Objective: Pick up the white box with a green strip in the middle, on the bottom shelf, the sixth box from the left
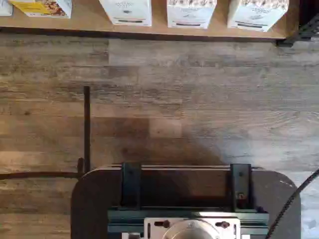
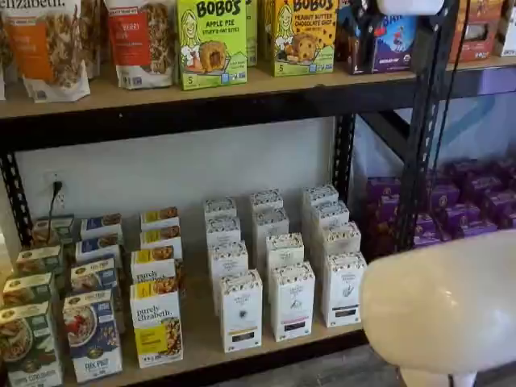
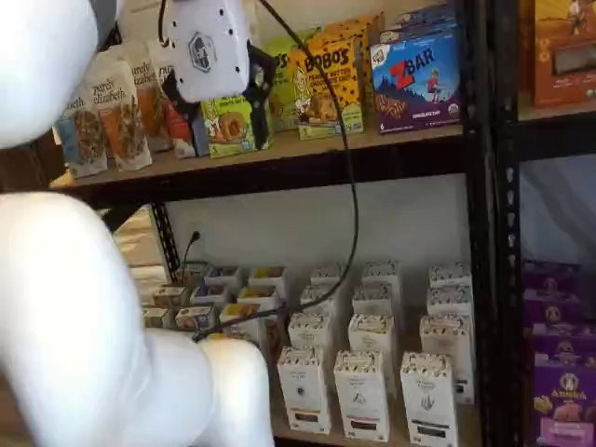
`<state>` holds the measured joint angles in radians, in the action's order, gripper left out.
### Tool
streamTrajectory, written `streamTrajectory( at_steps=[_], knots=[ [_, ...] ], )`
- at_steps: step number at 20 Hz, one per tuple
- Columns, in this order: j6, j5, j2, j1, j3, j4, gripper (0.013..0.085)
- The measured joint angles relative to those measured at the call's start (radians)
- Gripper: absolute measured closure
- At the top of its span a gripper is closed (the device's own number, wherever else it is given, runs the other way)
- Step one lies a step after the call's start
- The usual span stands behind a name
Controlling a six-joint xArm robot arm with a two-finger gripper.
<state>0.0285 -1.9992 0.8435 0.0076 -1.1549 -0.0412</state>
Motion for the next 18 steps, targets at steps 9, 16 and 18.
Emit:
streamTrajectory(
  at_steps=[9, 16, 18],
  knots=[
    [-0.032, 0.011, -0.028, -0.071, -0.001, -0.099, 0.0130],
    [-0.038, 0.067, -0.021, -0.072, 0.046, -0.101, 0.0130],
    [-0.035, 0.091, -0.022, -0.065, 0.067, -0.098, 0.0130]
  ],
)
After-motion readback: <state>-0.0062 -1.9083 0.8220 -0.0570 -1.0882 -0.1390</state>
